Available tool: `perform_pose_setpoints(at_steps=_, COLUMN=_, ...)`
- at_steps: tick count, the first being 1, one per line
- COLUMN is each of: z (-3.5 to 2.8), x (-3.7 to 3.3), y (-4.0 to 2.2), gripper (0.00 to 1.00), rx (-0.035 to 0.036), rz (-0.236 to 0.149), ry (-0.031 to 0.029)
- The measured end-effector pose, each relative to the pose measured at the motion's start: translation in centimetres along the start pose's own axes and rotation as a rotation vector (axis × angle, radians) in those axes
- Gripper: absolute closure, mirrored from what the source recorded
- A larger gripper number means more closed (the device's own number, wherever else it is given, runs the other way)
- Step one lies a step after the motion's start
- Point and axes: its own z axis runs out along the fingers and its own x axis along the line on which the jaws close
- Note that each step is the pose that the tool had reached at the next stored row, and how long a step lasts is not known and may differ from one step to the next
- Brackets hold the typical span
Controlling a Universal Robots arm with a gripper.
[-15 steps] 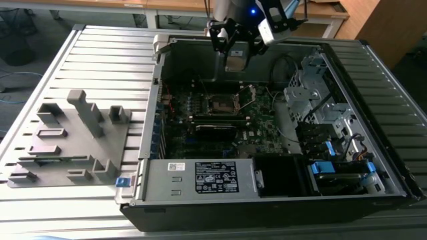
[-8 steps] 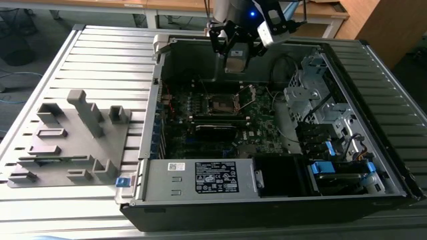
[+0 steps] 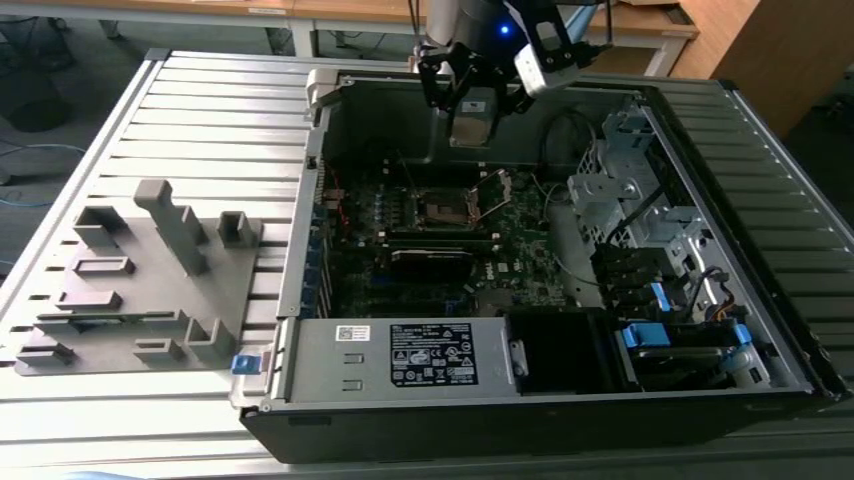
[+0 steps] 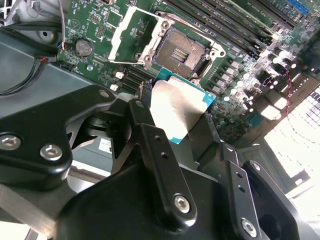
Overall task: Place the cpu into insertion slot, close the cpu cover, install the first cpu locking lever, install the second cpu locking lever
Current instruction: 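Place the cpu into insertion slot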
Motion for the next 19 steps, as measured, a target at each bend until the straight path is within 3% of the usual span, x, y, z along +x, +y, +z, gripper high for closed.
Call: perform_pose_setpoints(at_steps=19, z=0.94, x=0.04, y=-0.08, gripper=0.46, rx=0.0001, rz=0.000, ry=0.0000)
